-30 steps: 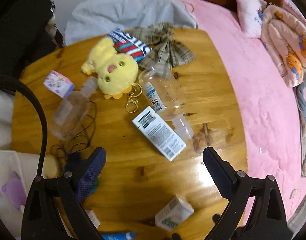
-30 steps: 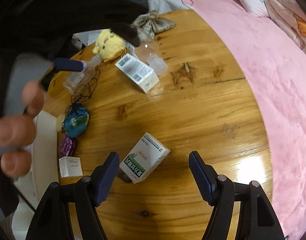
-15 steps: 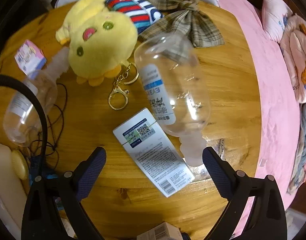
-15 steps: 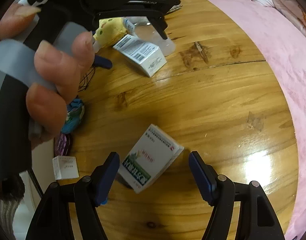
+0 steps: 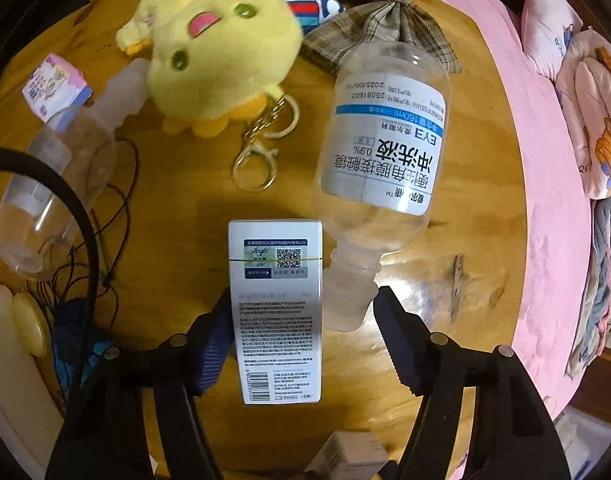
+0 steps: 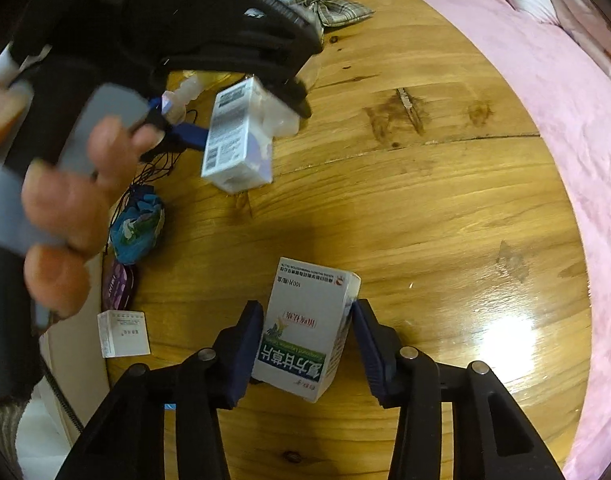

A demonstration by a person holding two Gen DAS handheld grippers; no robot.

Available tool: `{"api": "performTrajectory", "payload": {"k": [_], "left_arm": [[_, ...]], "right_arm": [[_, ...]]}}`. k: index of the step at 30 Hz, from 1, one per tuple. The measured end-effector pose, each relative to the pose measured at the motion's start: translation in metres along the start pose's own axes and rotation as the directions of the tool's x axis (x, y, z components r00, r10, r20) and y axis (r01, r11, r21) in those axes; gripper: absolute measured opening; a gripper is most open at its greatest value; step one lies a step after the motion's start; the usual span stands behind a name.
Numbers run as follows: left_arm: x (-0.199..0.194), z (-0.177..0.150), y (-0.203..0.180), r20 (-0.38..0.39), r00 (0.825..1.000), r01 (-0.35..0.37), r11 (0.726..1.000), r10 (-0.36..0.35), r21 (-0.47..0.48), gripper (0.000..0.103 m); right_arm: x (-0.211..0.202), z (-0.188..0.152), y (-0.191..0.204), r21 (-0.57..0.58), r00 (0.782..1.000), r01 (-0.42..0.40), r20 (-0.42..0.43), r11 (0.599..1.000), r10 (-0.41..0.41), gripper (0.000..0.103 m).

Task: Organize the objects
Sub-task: 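Grasp the white green-labelled medicine box with the right tool while the left tool grasps the white QR-code box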

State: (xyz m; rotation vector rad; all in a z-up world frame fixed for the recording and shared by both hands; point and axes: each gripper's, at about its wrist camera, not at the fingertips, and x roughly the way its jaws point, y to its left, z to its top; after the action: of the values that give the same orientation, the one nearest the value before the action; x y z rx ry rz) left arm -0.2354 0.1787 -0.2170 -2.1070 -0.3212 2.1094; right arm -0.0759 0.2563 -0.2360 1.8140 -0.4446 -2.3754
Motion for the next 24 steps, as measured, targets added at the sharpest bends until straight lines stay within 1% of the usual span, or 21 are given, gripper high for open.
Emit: {"api": "performTrajectory", "payload": {"k": [3,6,8,10,11,12,13,16,19,21,22,23,24], "left_arm": [[-0.003,-0.012,0.006,-0.014,1.000,0.021,1.000,-0.021,0.014,0.071],[-0.007,-0.026,0.007,-0.046,0.998,0.041,0.997,-0.038,0.062,0.070],[-0.010,-0.035,0.008,-0.034,0.999,0.040,0.995,-0.037,0.089,0.070],[-0.011,-0.042,0.009,-0.021,1.000,0.018,0.994,-0.016,0.111,0.069],[-0.011,-0.045,0.010,-0.015,1.000,0.016,0.993,-0.014,0.114,0.066],[-0.011,-0.048,0.011,-0.013,1.000,0.024,0.993,-0.023,0.115,0.059],[-0.010,-0.050,0.012,-0.017,0.999,0.031,0.993,-0.030,0.116,0.045],[-0.010,-0.056,0.016,-0.013,0.999,0.048,0.991,-0.047,0.125,0.044],[-0.014,-0.067,0.020,-0.015,0.998,0.064,0.990,-0.062,0.129,0.041],[-0.022,-0.077,0.023,-0.006,0.997,0.075,0.987,-0.074,0.140,0.038],[-0.028,-0.082,0.024,0.000,0.997,0.081,0.986,-0.082,0.148,0.038],[-0.038,-0.074,0.020,0.004,0.996,0.086,0.985,-0.088,0.152,0.038],[-0.047,-0.078,0.020,0.012,0.995,0.094,0.983,-0.097,0.159,0.038]], "right_arm": [[-0.003,-0.001,0.002,-0.018,1.000,0.021,-0.003,1.000,-0.021,0.045],[-0.005,-0.003,0.005,-0.038,0.999,0.043,-0.009,0.998,-0.043,0.046],[-0.006,-0.004,0.007,-0.036,0.999,0.049,-0.008,0.998,-0.049,0.046],[-0.007,-0.005,0.008,-0.032,0.999,0.051,-0.008,0.998,-0.051,0.046],[-0.008,-0.006,0.009,-0.032,0.999,0.053,-0.006,0.998,-0.054,0.046],[-0.008,-0.006,0.009,-0.032,0.998,0.057,-0.005,0.998,-0.058,0.045],[-0.009,-0.007,0.010,-0.031,0.998,0.060,-0.004,0.998,-0.060,0.045],[-0.012,-0.010,0.011,-0.032,0.998,0.060,-0.005,0.998,-0.060,0.040],[-0.019,-0.014,0.012,-0.028,0.998,0.066,0.004,0.997,-0.065,0.038],[-0.027,-0.017,0.014,-0.025,0.997,0.069,0.018,0.997,-0.069,0.038],[-0.034,-0.018,0.016,-0.029,0.997,0.072,0.029,0.997,-0.071,0.038],[-0.039,-0.019,0.017,-0.029,0.997,0.075,0.038,0.997,-0.074,0.038],[-0.046,-0.020,0.020,-0.033,0.996,0.079,0.051,0.996,-0.077,0.038]]}}
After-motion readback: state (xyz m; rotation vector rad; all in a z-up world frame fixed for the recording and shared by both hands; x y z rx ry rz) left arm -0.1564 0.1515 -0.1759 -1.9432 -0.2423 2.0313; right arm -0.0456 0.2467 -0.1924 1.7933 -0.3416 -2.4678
